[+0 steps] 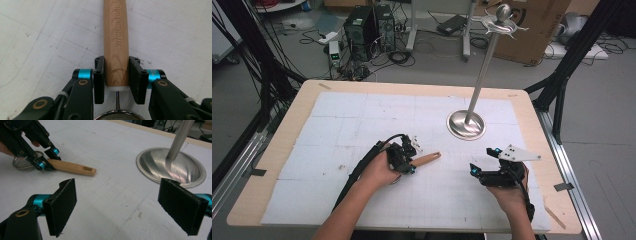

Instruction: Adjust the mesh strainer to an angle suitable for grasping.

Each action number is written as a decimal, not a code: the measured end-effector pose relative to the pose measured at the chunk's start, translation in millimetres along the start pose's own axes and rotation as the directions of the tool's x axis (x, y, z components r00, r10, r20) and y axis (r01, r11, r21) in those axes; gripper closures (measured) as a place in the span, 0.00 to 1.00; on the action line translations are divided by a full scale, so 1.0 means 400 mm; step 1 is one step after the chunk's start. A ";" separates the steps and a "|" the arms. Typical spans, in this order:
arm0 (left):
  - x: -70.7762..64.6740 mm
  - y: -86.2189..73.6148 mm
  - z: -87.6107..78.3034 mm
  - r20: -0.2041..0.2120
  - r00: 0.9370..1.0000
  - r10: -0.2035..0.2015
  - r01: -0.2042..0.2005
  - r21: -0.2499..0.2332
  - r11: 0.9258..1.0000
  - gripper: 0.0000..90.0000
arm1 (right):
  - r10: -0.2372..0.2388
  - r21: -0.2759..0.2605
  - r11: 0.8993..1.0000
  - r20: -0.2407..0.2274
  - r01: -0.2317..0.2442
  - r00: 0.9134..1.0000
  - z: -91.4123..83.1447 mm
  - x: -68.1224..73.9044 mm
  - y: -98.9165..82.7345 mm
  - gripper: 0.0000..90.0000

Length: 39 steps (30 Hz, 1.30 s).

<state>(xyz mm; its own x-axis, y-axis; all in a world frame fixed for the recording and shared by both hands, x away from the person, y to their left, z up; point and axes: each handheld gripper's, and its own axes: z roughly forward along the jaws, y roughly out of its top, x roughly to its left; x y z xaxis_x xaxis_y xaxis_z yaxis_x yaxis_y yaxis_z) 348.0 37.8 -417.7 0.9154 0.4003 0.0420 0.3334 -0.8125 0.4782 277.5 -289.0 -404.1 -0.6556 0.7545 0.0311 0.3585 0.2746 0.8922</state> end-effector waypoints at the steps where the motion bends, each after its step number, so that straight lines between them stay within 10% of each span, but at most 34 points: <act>1: -0.001 0.000 -0.002 0.002 1.000 -0.007 0.007 -0.012 1.000 0.77 | 0.002 0.001 1.000 0.001 -0.002 1.000 -0.001 -0.001 0.000 0.16; 16: 0.003 -0.006 -0.085 0.027 0.999 -0.025 0.030 -0.197 0.980 0.77 | 0.002 -0.008 1.000 0.004 -0.002 1.000 -0.006 -0.004 0.000 0.16; 39: 0.016 -0.036 -0.137 0.047 0.997 -0.057 0.068 -0.300 0.951 0.76 | 0.002 -0.011 1.000 0.003 -0.002 1.000 -0.007 -0.003 0.001 0.16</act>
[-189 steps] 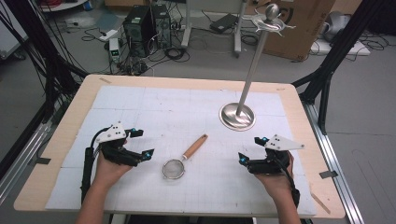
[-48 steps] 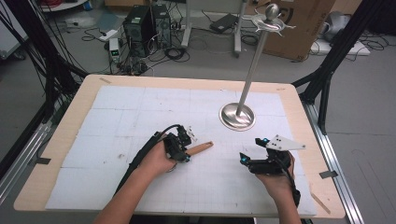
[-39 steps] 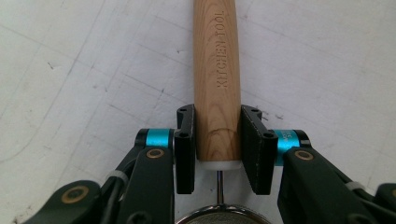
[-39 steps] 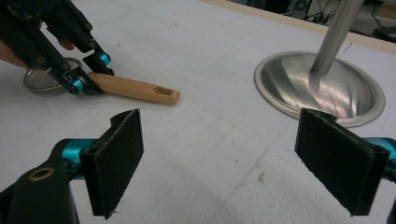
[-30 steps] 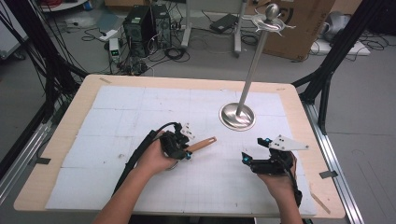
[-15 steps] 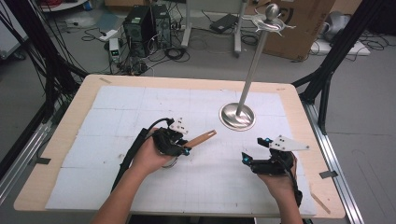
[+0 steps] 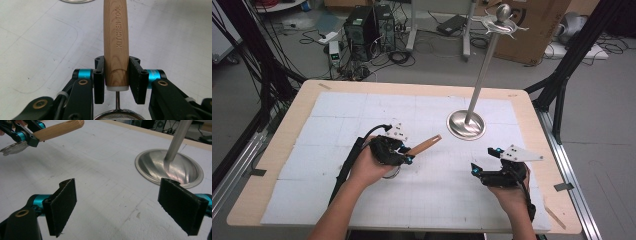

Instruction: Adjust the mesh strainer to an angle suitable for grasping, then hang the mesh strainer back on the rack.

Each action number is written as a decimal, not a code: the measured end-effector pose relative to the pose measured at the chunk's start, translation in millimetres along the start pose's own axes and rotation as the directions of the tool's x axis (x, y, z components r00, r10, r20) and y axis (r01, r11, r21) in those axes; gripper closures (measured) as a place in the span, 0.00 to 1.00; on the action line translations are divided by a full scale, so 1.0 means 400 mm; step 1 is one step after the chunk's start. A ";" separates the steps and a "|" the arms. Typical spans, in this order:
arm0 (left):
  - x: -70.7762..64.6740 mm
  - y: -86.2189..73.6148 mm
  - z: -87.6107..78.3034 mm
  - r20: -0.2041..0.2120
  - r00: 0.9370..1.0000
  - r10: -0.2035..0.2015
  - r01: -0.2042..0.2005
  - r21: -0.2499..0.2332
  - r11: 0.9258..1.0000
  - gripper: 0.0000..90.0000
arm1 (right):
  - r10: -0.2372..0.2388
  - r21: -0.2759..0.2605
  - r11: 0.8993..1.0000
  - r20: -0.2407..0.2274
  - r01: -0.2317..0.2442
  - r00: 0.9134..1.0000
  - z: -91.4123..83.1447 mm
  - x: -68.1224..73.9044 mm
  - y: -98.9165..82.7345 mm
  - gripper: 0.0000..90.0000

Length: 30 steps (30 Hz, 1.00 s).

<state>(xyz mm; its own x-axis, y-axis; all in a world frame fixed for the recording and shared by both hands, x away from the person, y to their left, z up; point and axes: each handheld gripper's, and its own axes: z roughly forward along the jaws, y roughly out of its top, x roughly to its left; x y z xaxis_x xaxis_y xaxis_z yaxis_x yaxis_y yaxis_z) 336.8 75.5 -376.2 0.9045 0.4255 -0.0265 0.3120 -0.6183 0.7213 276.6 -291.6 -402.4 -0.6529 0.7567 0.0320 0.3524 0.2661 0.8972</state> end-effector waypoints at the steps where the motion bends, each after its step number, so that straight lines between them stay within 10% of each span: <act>1: 0.000 0.000 0.000 0.000 1.000 0.000 0.000 0.000 1.000 0.76 | 0.002 -0.001 1.000 0.000 -0.002 1.000 0.001 0.000 0.001 0.16; 30: 0.034 0.075 -0.104 0.056 0.998 -0.027 0.042 -0.288 0.957 0.77 | 0.002 -0.005 1.000 -0.004 -0.002 1.000 0.000 -0.001 0.001 0.16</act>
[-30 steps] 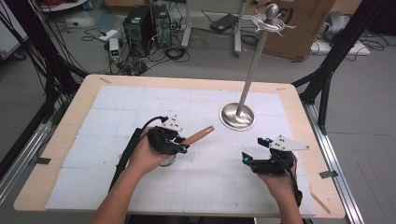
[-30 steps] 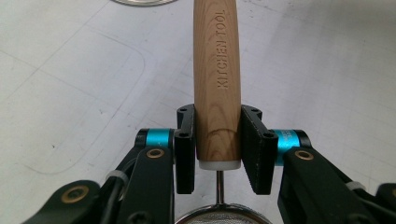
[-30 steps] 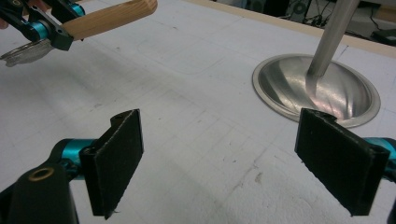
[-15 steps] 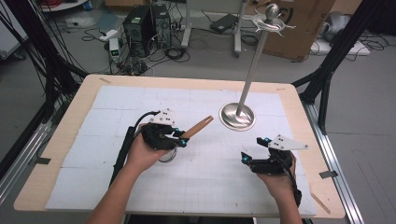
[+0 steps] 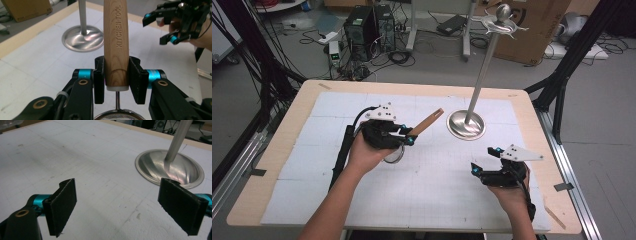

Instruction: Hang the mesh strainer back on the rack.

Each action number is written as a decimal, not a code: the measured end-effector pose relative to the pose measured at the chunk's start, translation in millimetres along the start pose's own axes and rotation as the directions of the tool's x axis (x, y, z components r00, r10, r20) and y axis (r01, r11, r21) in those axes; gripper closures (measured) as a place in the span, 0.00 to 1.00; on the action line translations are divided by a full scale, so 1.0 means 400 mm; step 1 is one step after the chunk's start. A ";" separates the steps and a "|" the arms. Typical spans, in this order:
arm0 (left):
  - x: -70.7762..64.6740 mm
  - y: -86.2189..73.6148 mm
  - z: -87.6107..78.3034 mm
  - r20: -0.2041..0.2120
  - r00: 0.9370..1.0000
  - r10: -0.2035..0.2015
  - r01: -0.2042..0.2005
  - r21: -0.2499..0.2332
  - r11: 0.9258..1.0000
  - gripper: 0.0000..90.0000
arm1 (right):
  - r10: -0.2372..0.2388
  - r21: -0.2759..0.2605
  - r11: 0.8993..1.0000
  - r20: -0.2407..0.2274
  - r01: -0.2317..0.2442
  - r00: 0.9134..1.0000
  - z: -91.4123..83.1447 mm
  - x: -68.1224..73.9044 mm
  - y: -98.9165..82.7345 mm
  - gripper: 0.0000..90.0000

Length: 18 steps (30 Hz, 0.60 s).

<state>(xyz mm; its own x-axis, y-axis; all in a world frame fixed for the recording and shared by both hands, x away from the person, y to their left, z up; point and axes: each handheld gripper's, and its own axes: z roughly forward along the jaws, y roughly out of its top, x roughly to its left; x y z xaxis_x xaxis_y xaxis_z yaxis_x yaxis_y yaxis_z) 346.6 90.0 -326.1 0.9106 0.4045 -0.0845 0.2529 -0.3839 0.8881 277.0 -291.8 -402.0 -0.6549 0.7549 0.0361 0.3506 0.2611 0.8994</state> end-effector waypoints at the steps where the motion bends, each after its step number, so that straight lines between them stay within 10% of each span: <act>1: 0.002 0.008 -0.003 0.008 1.000 -0.001 0.001 -0.012 1.000 0.77 | 0.000 0.000 1.000 0.000 0.000 1.000 0.000 0.000 0.000 0.16; 18: 0.022 0.148 -0.004 0.060 0.997 0.051 -0.045 -0.086 0.995 0.76 | 0.003 -0.003 1.000 0.005 -0.003 1.000 -0.005 -0.001 0.001 0.16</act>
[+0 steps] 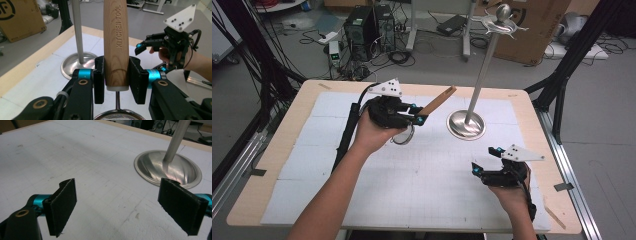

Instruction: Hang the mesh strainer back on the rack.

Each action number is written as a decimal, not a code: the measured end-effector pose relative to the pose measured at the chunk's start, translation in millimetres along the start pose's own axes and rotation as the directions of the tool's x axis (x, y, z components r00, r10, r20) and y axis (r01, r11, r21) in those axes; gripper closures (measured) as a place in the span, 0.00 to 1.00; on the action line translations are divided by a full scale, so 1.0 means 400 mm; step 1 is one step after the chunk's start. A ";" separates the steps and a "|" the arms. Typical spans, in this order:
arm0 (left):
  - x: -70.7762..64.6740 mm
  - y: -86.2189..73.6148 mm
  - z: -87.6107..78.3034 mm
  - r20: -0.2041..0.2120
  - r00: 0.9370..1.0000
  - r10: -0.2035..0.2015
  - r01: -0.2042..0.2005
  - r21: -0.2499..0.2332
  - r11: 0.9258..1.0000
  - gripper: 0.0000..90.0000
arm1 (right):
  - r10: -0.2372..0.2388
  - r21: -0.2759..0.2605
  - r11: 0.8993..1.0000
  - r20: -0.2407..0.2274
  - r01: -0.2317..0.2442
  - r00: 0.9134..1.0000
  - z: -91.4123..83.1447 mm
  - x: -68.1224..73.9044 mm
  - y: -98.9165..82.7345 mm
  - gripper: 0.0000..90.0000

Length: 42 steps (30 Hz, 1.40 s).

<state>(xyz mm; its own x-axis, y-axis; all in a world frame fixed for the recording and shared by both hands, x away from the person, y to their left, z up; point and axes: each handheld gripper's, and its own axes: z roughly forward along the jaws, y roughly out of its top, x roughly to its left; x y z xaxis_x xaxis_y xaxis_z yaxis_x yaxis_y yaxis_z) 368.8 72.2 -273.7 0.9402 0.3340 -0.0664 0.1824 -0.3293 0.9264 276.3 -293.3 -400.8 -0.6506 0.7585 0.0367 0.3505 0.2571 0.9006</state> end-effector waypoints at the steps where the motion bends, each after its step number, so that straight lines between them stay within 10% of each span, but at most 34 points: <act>1: 0.000 0.010 0.001 -0.002 1.000 0.008 -0.008 -0.001 1.000 0.76 | -0.003 -0.001 1.000 -0.001 0.003 1.000 0.000 -0.001 0.000 0.16; 42: 0.055 0.229 0.038 0.017 0.997 0.075 -0.075 -0.002 0.997 0.76 | 0.007 -0.014 1.000 0.008 -0.007 1.000 -0.012 -0.013 -0.001 0.16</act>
<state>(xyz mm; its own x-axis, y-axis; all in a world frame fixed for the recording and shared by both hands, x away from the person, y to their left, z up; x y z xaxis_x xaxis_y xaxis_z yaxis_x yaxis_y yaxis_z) 410.7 36.0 -195.9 0.9562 0.2928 -0.0031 0.1106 -0.3514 0.9297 276.0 -300.2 -399.4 -0.6431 0.7648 0.0396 0.3453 0.2435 0.9063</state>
